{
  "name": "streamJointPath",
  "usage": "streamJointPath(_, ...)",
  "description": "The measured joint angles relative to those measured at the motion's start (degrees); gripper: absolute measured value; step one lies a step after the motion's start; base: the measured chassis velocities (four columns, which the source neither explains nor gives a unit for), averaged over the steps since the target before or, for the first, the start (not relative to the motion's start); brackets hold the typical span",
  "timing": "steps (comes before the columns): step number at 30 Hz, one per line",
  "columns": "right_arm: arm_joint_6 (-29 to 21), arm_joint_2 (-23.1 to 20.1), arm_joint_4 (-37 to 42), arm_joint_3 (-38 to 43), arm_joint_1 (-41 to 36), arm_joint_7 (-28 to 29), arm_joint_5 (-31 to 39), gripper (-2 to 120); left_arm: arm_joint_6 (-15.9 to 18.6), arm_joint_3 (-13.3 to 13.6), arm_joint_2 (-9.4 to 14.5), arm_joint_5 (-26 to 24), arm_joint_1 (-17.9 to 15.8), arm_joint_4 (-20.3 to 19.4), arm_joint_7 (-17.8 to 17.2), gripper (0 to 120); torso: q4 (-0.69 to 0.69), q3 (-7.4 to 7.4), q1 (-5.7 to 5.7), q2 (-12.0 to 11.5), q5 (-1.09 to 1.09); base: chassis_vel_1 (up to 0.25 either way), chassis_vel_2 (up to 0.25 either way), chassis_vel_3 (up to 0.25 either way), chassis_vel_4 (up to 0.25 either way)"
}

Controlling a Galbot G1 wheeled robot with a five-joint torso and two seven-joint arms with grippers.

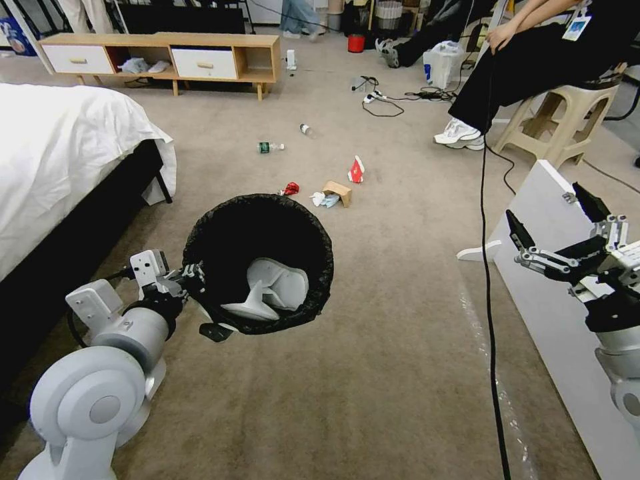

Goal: Pick up the trash bin and place the garbage on the floor into it.

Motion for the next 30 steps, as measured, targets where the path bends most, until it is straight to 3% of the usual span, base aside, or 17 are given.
streamJointPath(30, 0.31, 0.12, 0.30, 0.36, 0.15, -0.11, 0.18, 100, 0.00, -0.15, 0.23, 0.02, -0.31, 0.16, 0.18, 3, 0.00, 0.00, 0.00, 0.00, 0.00, 0.000, 0.000, 0.000, 0.000)
